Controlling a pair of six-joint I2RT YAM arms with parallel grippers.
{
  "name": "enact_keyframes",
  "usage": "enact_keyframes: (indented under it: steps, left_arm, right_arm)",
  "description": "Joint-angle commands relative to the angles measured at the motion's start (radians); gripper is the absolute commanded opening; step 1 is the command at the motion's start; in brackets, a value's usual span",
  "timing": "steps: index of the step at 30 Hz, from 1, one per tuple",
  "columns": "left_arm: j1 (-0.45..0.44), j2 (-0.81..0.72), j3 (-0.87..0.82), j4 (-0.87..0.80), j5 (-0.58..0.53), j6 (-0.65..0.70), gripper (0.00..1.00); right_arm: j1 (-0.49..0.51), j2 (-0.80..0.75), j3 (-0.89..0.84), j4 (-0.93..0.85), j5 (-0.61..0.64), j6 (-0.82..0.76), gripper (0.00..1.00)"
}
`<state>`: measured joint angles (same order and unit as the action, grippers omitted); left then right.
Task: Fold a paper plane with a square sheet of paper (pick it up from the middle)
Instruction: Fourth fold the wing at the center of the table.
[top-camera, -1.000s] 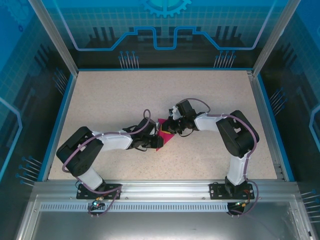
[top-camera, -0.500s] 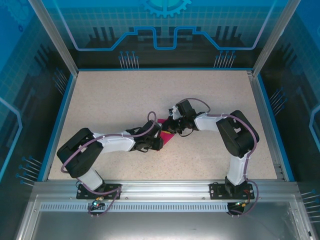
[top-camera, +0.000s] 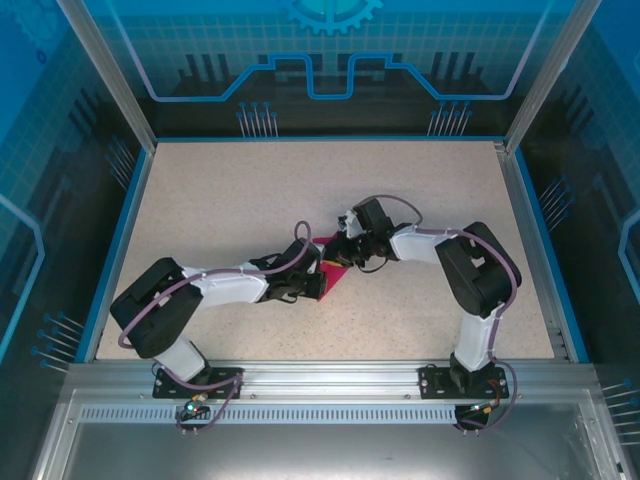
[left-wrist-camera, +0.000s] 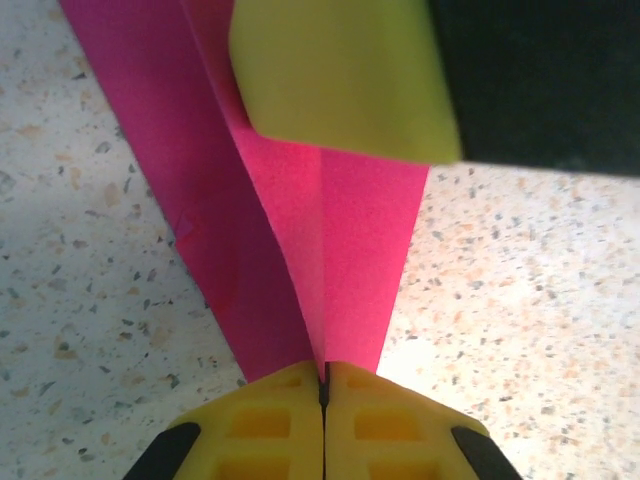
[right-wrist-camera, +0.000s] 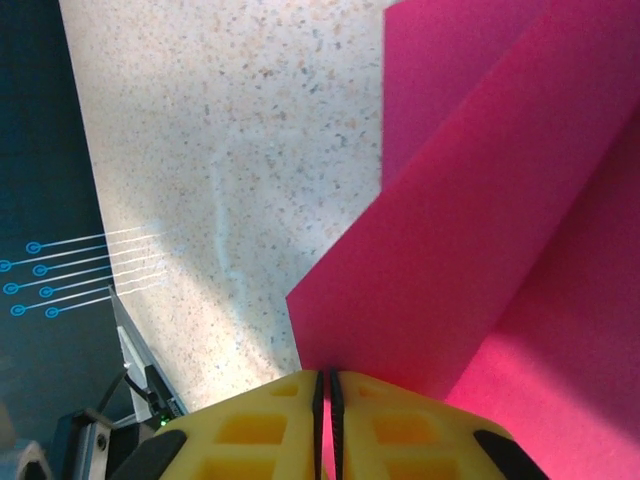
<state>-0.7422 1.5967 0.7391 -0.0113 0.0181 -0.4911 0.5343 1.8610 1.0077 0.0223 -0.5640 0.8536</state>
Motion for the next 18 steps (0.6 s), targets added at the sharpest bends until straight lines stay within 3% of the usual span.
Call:
enact_keyframes:
  steps: [1, 7, 18]
  left_arm:
    - [0.047, -0.052, -0.044, 0.088, 0.106, -0.017, 0.06]
    - [0.122, -0.083, -0.104, 0.157, 0.228, -0.049, 0.06]
    - [0.148, -0.004, -0.102, 0.179, 0.291, -0.079, 0.06]
  right_arm:
    - [-0.018, -0.07, -0.018, -0.039, 0.0, -0.03, 0.14]
    - [-0.038, -0.127, -0.054, -0.056, 0.009, -0.05, 0.15]
    - [-0.011, -0.088, -0.027, -0.046, -0.017, -0.051, 0.15]
